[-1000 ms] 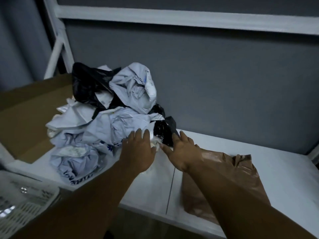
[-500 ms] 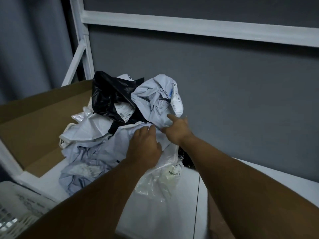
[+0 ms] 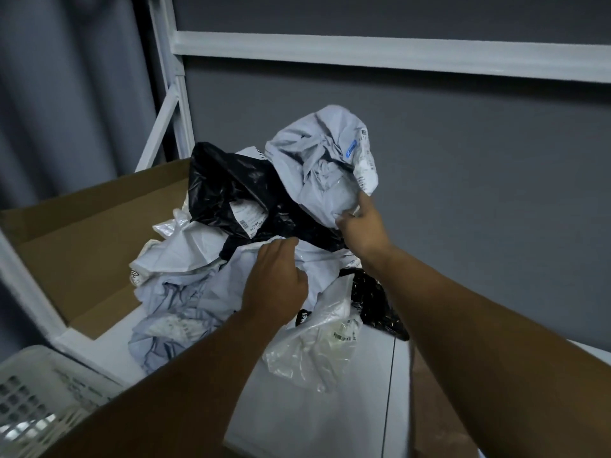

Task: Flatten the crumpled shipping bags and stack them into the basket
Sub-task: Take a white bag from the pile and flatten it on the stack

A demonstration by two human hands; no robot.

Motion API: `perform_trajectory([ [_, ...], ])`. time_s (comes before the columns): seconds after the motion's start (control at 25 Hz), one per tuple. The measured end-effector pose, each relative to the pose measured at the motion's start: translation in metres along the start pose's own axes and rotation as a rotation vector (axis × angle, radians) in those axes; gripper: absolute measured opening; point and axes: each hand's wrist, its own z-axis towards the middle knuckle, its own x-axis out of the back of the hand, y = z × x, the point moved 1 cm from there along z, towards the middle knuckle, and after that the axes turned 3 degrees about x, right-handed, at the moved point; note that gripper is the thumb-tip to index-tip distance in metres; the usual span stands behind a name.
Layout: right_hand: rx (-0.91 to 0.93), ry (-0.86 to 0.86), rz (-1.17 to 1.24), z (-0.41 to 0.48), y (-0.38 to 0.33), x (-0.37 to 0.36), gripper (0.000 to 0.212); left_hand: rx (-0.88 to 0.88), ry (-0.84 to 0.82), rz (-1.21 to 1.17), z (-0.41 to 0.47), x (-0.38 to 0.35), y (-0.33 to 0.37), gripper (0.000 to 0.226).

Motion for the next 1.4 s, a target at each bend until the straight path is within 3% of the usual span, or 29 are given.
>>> perform_trajectory([
  [0.24, 0.010, 0.136, 0.127, -0.049, -0.029, 0.058, 0.059, 0.075, 0.052, -0.090, -0.008, 0.010, 0.043, 0.049],
  [0.28, -0.011, 0.190, 0.163, -0.062, -0.032, 0.070, 0.052, 0.158, 0.057, -0.212, -0.008, 0.010, 0.046, 0.043],
  [0.36, -0.053, 0.300, 0.215, -0.085, -0.036, 0.094, 0.024, 0.448, 0.018, -0.769, -0.009, 0.018, 0.051, 0.023],
  [0.44, -0.073, 0.372, 0.234, -0.114, -0.033, 0.120, 0.018, 0.688, -0.101, -1.247, -0.023, 0.022, 0.059, 0.020],
  [0.52, -0.085, 0.406, 0.215, -0.143, -0.022, 0.143, 0.015, 0.808, -0.208, -1.365, -0.043, 0.020, 0.066, 0.033],
  [0.64, -0.082, 0.436, 0.147, -0.178, -0.003, 0.175, 0.012, 0.813, -0.430, -1.537, -0.068, 0.005, 0.077, 0.066],
  [0.72, -0.075, 0.446, 0.097, -0.193, 0.009, 0.187, 0.011, 0.807, -0.646, -1.590, -0.083, -0.010, 0.081, 0.074],
  [0.84, -0.099, 0.374, 0.102, -0.203, 0.027, 0.187, 0.016, 0.777, -0.831, -1.551, -0.104, -0.036, 0.091, 0.062],
  [0.96, -0.084, 0.291, 0.015, -0.211, 0.045, 0.173, 0.025, 0.796, -0.797, -1.556, -0.117, -0.060, 0.095, 0.051],
  [1.24, 0.084, 0.068, -0.519, -0.209, 0.080, 0.160, 0.021, 0.944, -0.650, -1.733, -0.136, -0.093, 0.107, 0.044],
  [1.4, 0.138, 0.127, -0.669, -0.200, 0.085, 0.164, 0.015, 0.831, -0.584, -1.738, -0.134, -0.101, 0.118, 0.047],
])
